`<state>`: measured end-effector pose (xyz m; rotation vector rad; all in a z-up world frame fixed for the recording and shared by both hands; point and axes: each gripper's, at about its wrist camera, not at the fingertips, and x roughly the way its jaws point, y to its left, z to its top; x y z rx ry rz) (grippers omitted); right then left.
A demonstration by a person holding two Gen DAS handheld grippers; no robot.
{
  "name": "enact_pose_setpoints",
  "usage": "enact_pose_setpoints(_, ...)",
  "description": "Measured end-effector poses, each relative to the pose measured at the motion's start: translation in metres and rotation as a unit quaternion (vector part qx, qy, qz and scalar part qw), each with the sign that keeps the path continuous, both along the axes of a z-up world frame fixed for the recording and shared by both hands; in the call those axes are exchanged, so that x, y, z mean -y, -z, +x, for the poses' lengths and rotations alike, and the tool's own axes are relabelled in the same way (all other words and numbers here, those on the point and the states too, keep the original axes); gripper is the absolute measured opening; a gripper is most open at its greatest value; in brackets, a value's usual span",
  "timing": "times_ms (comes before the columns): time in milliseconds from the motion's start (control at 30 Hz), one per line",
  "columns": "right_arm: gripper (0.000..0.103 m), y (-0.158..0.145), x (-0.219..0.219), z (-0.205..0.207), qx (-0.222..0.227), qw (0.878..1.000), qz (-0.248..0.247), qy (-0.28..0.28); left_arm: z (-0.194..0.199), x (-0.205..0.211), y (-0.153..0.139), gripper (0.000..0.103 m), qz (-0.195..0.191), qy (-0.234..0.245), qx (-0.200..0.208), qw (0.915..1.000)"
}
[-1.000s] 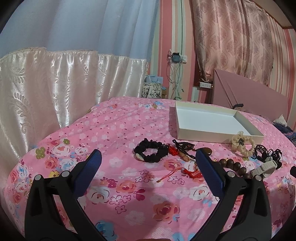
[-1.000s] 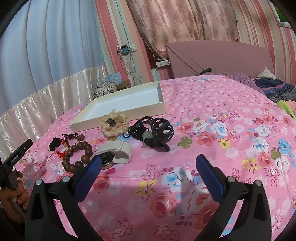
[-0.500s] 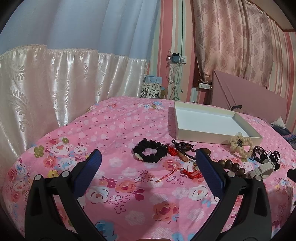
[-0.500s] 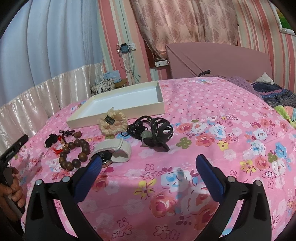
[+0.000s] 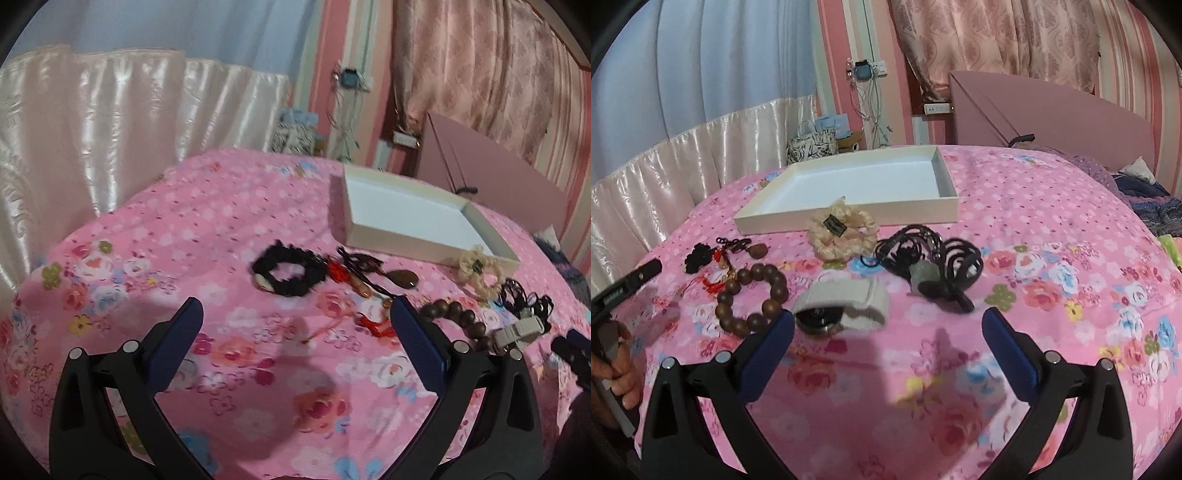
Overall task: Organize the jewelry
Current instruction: 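Grasp the brown bead bracelet with the left gripper while the right gripper grasps the white watch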
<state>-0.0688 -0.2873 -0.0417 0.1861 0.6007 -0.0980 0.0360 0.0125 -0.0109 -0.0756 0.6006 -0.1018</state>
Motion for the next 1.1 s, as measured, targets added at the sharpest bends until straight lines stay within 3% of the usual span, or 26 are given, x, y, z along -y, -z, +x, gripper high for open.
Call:
enact_pose_setpoints(267,0.101,0.005,-0.007,0.031,-0.029,0.999,-0.011,-0.011,0.006,0.066,0.011,0.1,0.034,0.099,-0.038,0.9938)
enact_pose_setpoints(367,0.094,0.011,-0.007,0.037,-0.041,0.999,-0.006,-0.012,0.011,0.082,0.016,0.097,0.028,0.118,-0.055,0.9911)
enact_pose_setpoints(600,0.073,0.016,-0.007,0.044,-0.05,0.998,0.006,-0.024,0.034,0.104,0.045,0.061,0.023,0.133,-0.132,0.982)
enact_pose_setpoints(767,0.068,0.016,-0.01,0.046,-0.056,0.998,-0.003,-0.026,0.032,0.114,0.047,0.057,0.035,0.144,-0.129,0.9805)
enact_pose_setpoints(833,0.068,0.017,-0.009,0.047,-0.06,0.998,0.007,-0.03,0.03,0.118,0.047,0.047,0.032,0.157,-0.123,0.9793)
enact_pose_setpoints(967,0.068,0.019,-0.005,0.048,-0.063,0.997,0.028,-0.034,0.026,0.119,0.043,0.042,0.026,0.171,-0.116,0.9781)
enact_pose_setpoints(1000,0.064,0.019,-0.006,0.048,-0.064,0.997,0.027,-0.036,0.027,0.12,0.044,0.036,0.025,0.173,-0.121,0.9772)
enact_pose_setpoints(1100,0.052,0.018,-0.013,0.048,-0.063,0.996,0.022,-0.052,0.029,0.121,0.045,0.035,0.024,0.174,-0.128,0.9762)
